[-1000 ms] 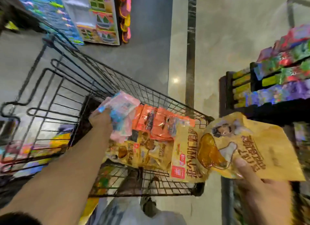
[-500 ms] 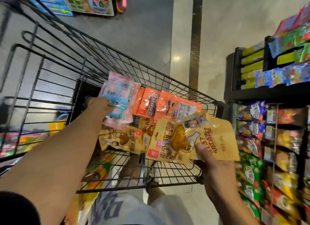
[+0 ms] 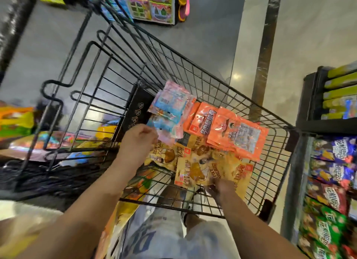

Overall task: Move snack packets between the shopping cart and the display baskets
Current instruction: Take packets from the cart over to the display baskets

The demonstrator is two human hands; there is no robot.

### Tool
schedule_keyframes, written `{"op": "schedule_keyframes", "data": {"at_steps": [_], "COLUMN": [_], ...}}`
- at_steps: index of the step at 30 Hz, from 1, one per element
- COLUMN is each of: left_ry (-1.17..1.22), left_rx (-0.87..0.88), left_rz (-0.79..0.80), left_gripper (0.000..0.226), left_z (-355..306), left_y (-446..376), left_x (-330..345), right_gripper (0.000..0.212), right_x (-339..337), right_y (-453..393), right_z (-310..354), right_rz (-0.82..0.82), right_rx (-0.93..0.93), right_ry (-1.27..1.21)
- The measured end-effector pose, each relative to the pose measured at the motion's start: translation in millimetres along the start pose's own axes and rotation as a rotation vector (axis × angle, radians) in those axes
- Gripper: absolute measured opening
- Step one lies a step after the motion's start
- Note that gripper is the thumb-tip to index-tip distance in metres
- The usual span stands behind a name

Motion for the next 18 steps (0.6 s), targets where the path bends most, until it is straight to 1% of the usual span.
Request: {"op": "schedule_keyframes", "data": {"at_steps": [2,4,7,9,11,13,15,18], "left_ry": [-0.01,-0.016,-0.016,-0.044,-0.077,-0.118,-0.137,-0.197], "left_rx": [0.085,0.155,0.208,0.253,0.337,0.422,0.463,0.568], "left_rz": [0.044,0.074,0.054,0.034,0.014,-0.024,-0.054,-0.094], "left_gripper": [0.007,0.014,0.032,0.036,0.037,0.039,0.043,0.05], "left_z": [3.2,3.9,3.0,2.1,3.0,8.6,18.8,37.1], "left_y": [25.6,50.7,80.4,100.9,126.8,157.3,189.3,243.0], "left_x": [-5.2,-8.5,-12.1,-13.1,-13.9,-15.5,-16.7,-15.3], "right_gripper": [0.018,0.017,0.014,0.019,0.023,0.029,0.033,0.03], "right_x": [-5.3,-14.7,-33.4,-43.7,-51.2,-57.4,-63.5,-80.6], "right_y": [-10.2,-15.1,-9.2,4.5,24.6,52.6,88.7,154.1], "right_z": [2.8,10.6,20.3,22.9,24.5,24.3,21.2,7.5], "right_rz": [-0.061,-0.096,-0.068,0.008,0.08,0.136,0.212,0.35], "right_rx": [0.022,0.003,-0.038,-0.101,-0.257,-0.492,-0.73,-0.977], "right_ry": [-0.009,0.012,0.103,0.246,0.402,0.55,0.678,0.744]}}
Point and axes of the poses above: each hand's wrist, its own y-axis away from the middle knuckle, its own x-axis out of the palm, z = x × y, the point moved 3 cm from there along -y, towards the middle knuckle
